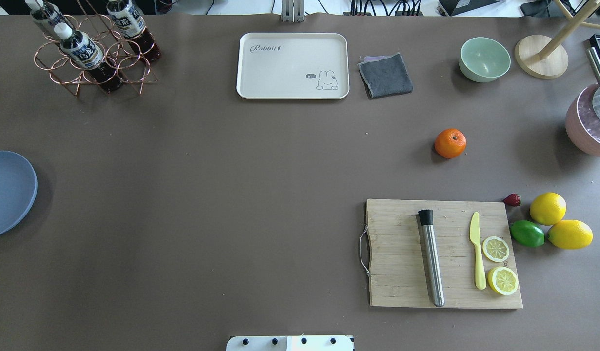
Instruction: Pick orange to plate
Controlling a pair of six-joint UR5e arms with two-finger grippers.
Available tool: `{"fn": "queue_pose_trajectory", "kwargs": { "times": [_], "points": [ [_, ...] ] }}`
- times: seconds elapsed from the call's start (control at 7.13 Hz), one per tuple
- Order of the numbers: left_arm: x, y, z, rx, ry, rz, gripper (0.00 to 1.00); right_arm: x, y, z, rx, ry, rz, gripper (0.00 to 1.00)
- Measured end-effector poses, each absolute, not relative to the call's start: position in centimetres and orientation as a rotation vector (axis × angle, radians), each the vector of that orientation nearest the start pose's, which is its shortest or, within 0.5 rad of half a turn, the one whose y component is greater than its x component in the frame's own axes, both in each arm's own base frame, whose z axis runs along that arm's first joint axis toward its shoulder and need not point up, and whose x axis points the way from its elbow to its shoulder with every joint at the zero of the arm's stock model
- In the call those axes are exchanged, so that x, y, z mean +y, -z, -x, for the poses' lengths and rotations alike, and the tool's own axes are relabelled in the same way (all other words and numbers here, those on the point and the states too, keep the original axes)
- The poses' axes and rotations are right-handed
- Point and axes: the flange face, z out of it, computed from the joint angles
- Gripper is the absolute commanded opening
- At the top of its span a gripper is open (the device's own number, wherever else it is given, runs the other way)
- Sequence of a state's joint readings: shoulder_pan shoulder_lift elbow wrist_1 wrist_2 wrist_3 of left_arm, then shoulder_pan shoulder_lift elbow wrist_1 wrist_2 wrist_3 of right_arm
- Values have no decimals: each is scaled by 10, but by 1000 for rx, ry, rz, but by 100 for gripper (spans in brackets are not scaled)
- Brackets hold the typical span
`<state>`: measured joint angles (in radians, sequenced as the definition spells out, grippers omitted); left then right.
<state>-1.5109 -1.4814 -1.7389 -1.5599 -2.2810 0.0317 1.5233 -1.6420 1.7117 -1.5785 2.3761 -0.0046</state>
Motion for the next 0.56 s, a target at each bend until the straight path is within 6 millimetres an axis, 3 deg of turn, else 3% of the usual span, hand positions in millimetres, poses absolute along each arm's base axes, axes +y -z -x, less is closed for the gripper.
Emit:
{"fn": "queue_pose_trajectory", "kwargs": {
  "times": [0.56],
  "points": [
    [-456,-625,41,710,-113,-60,98,-467,-620,-39,-808,76,-45,100]
  ]
}}
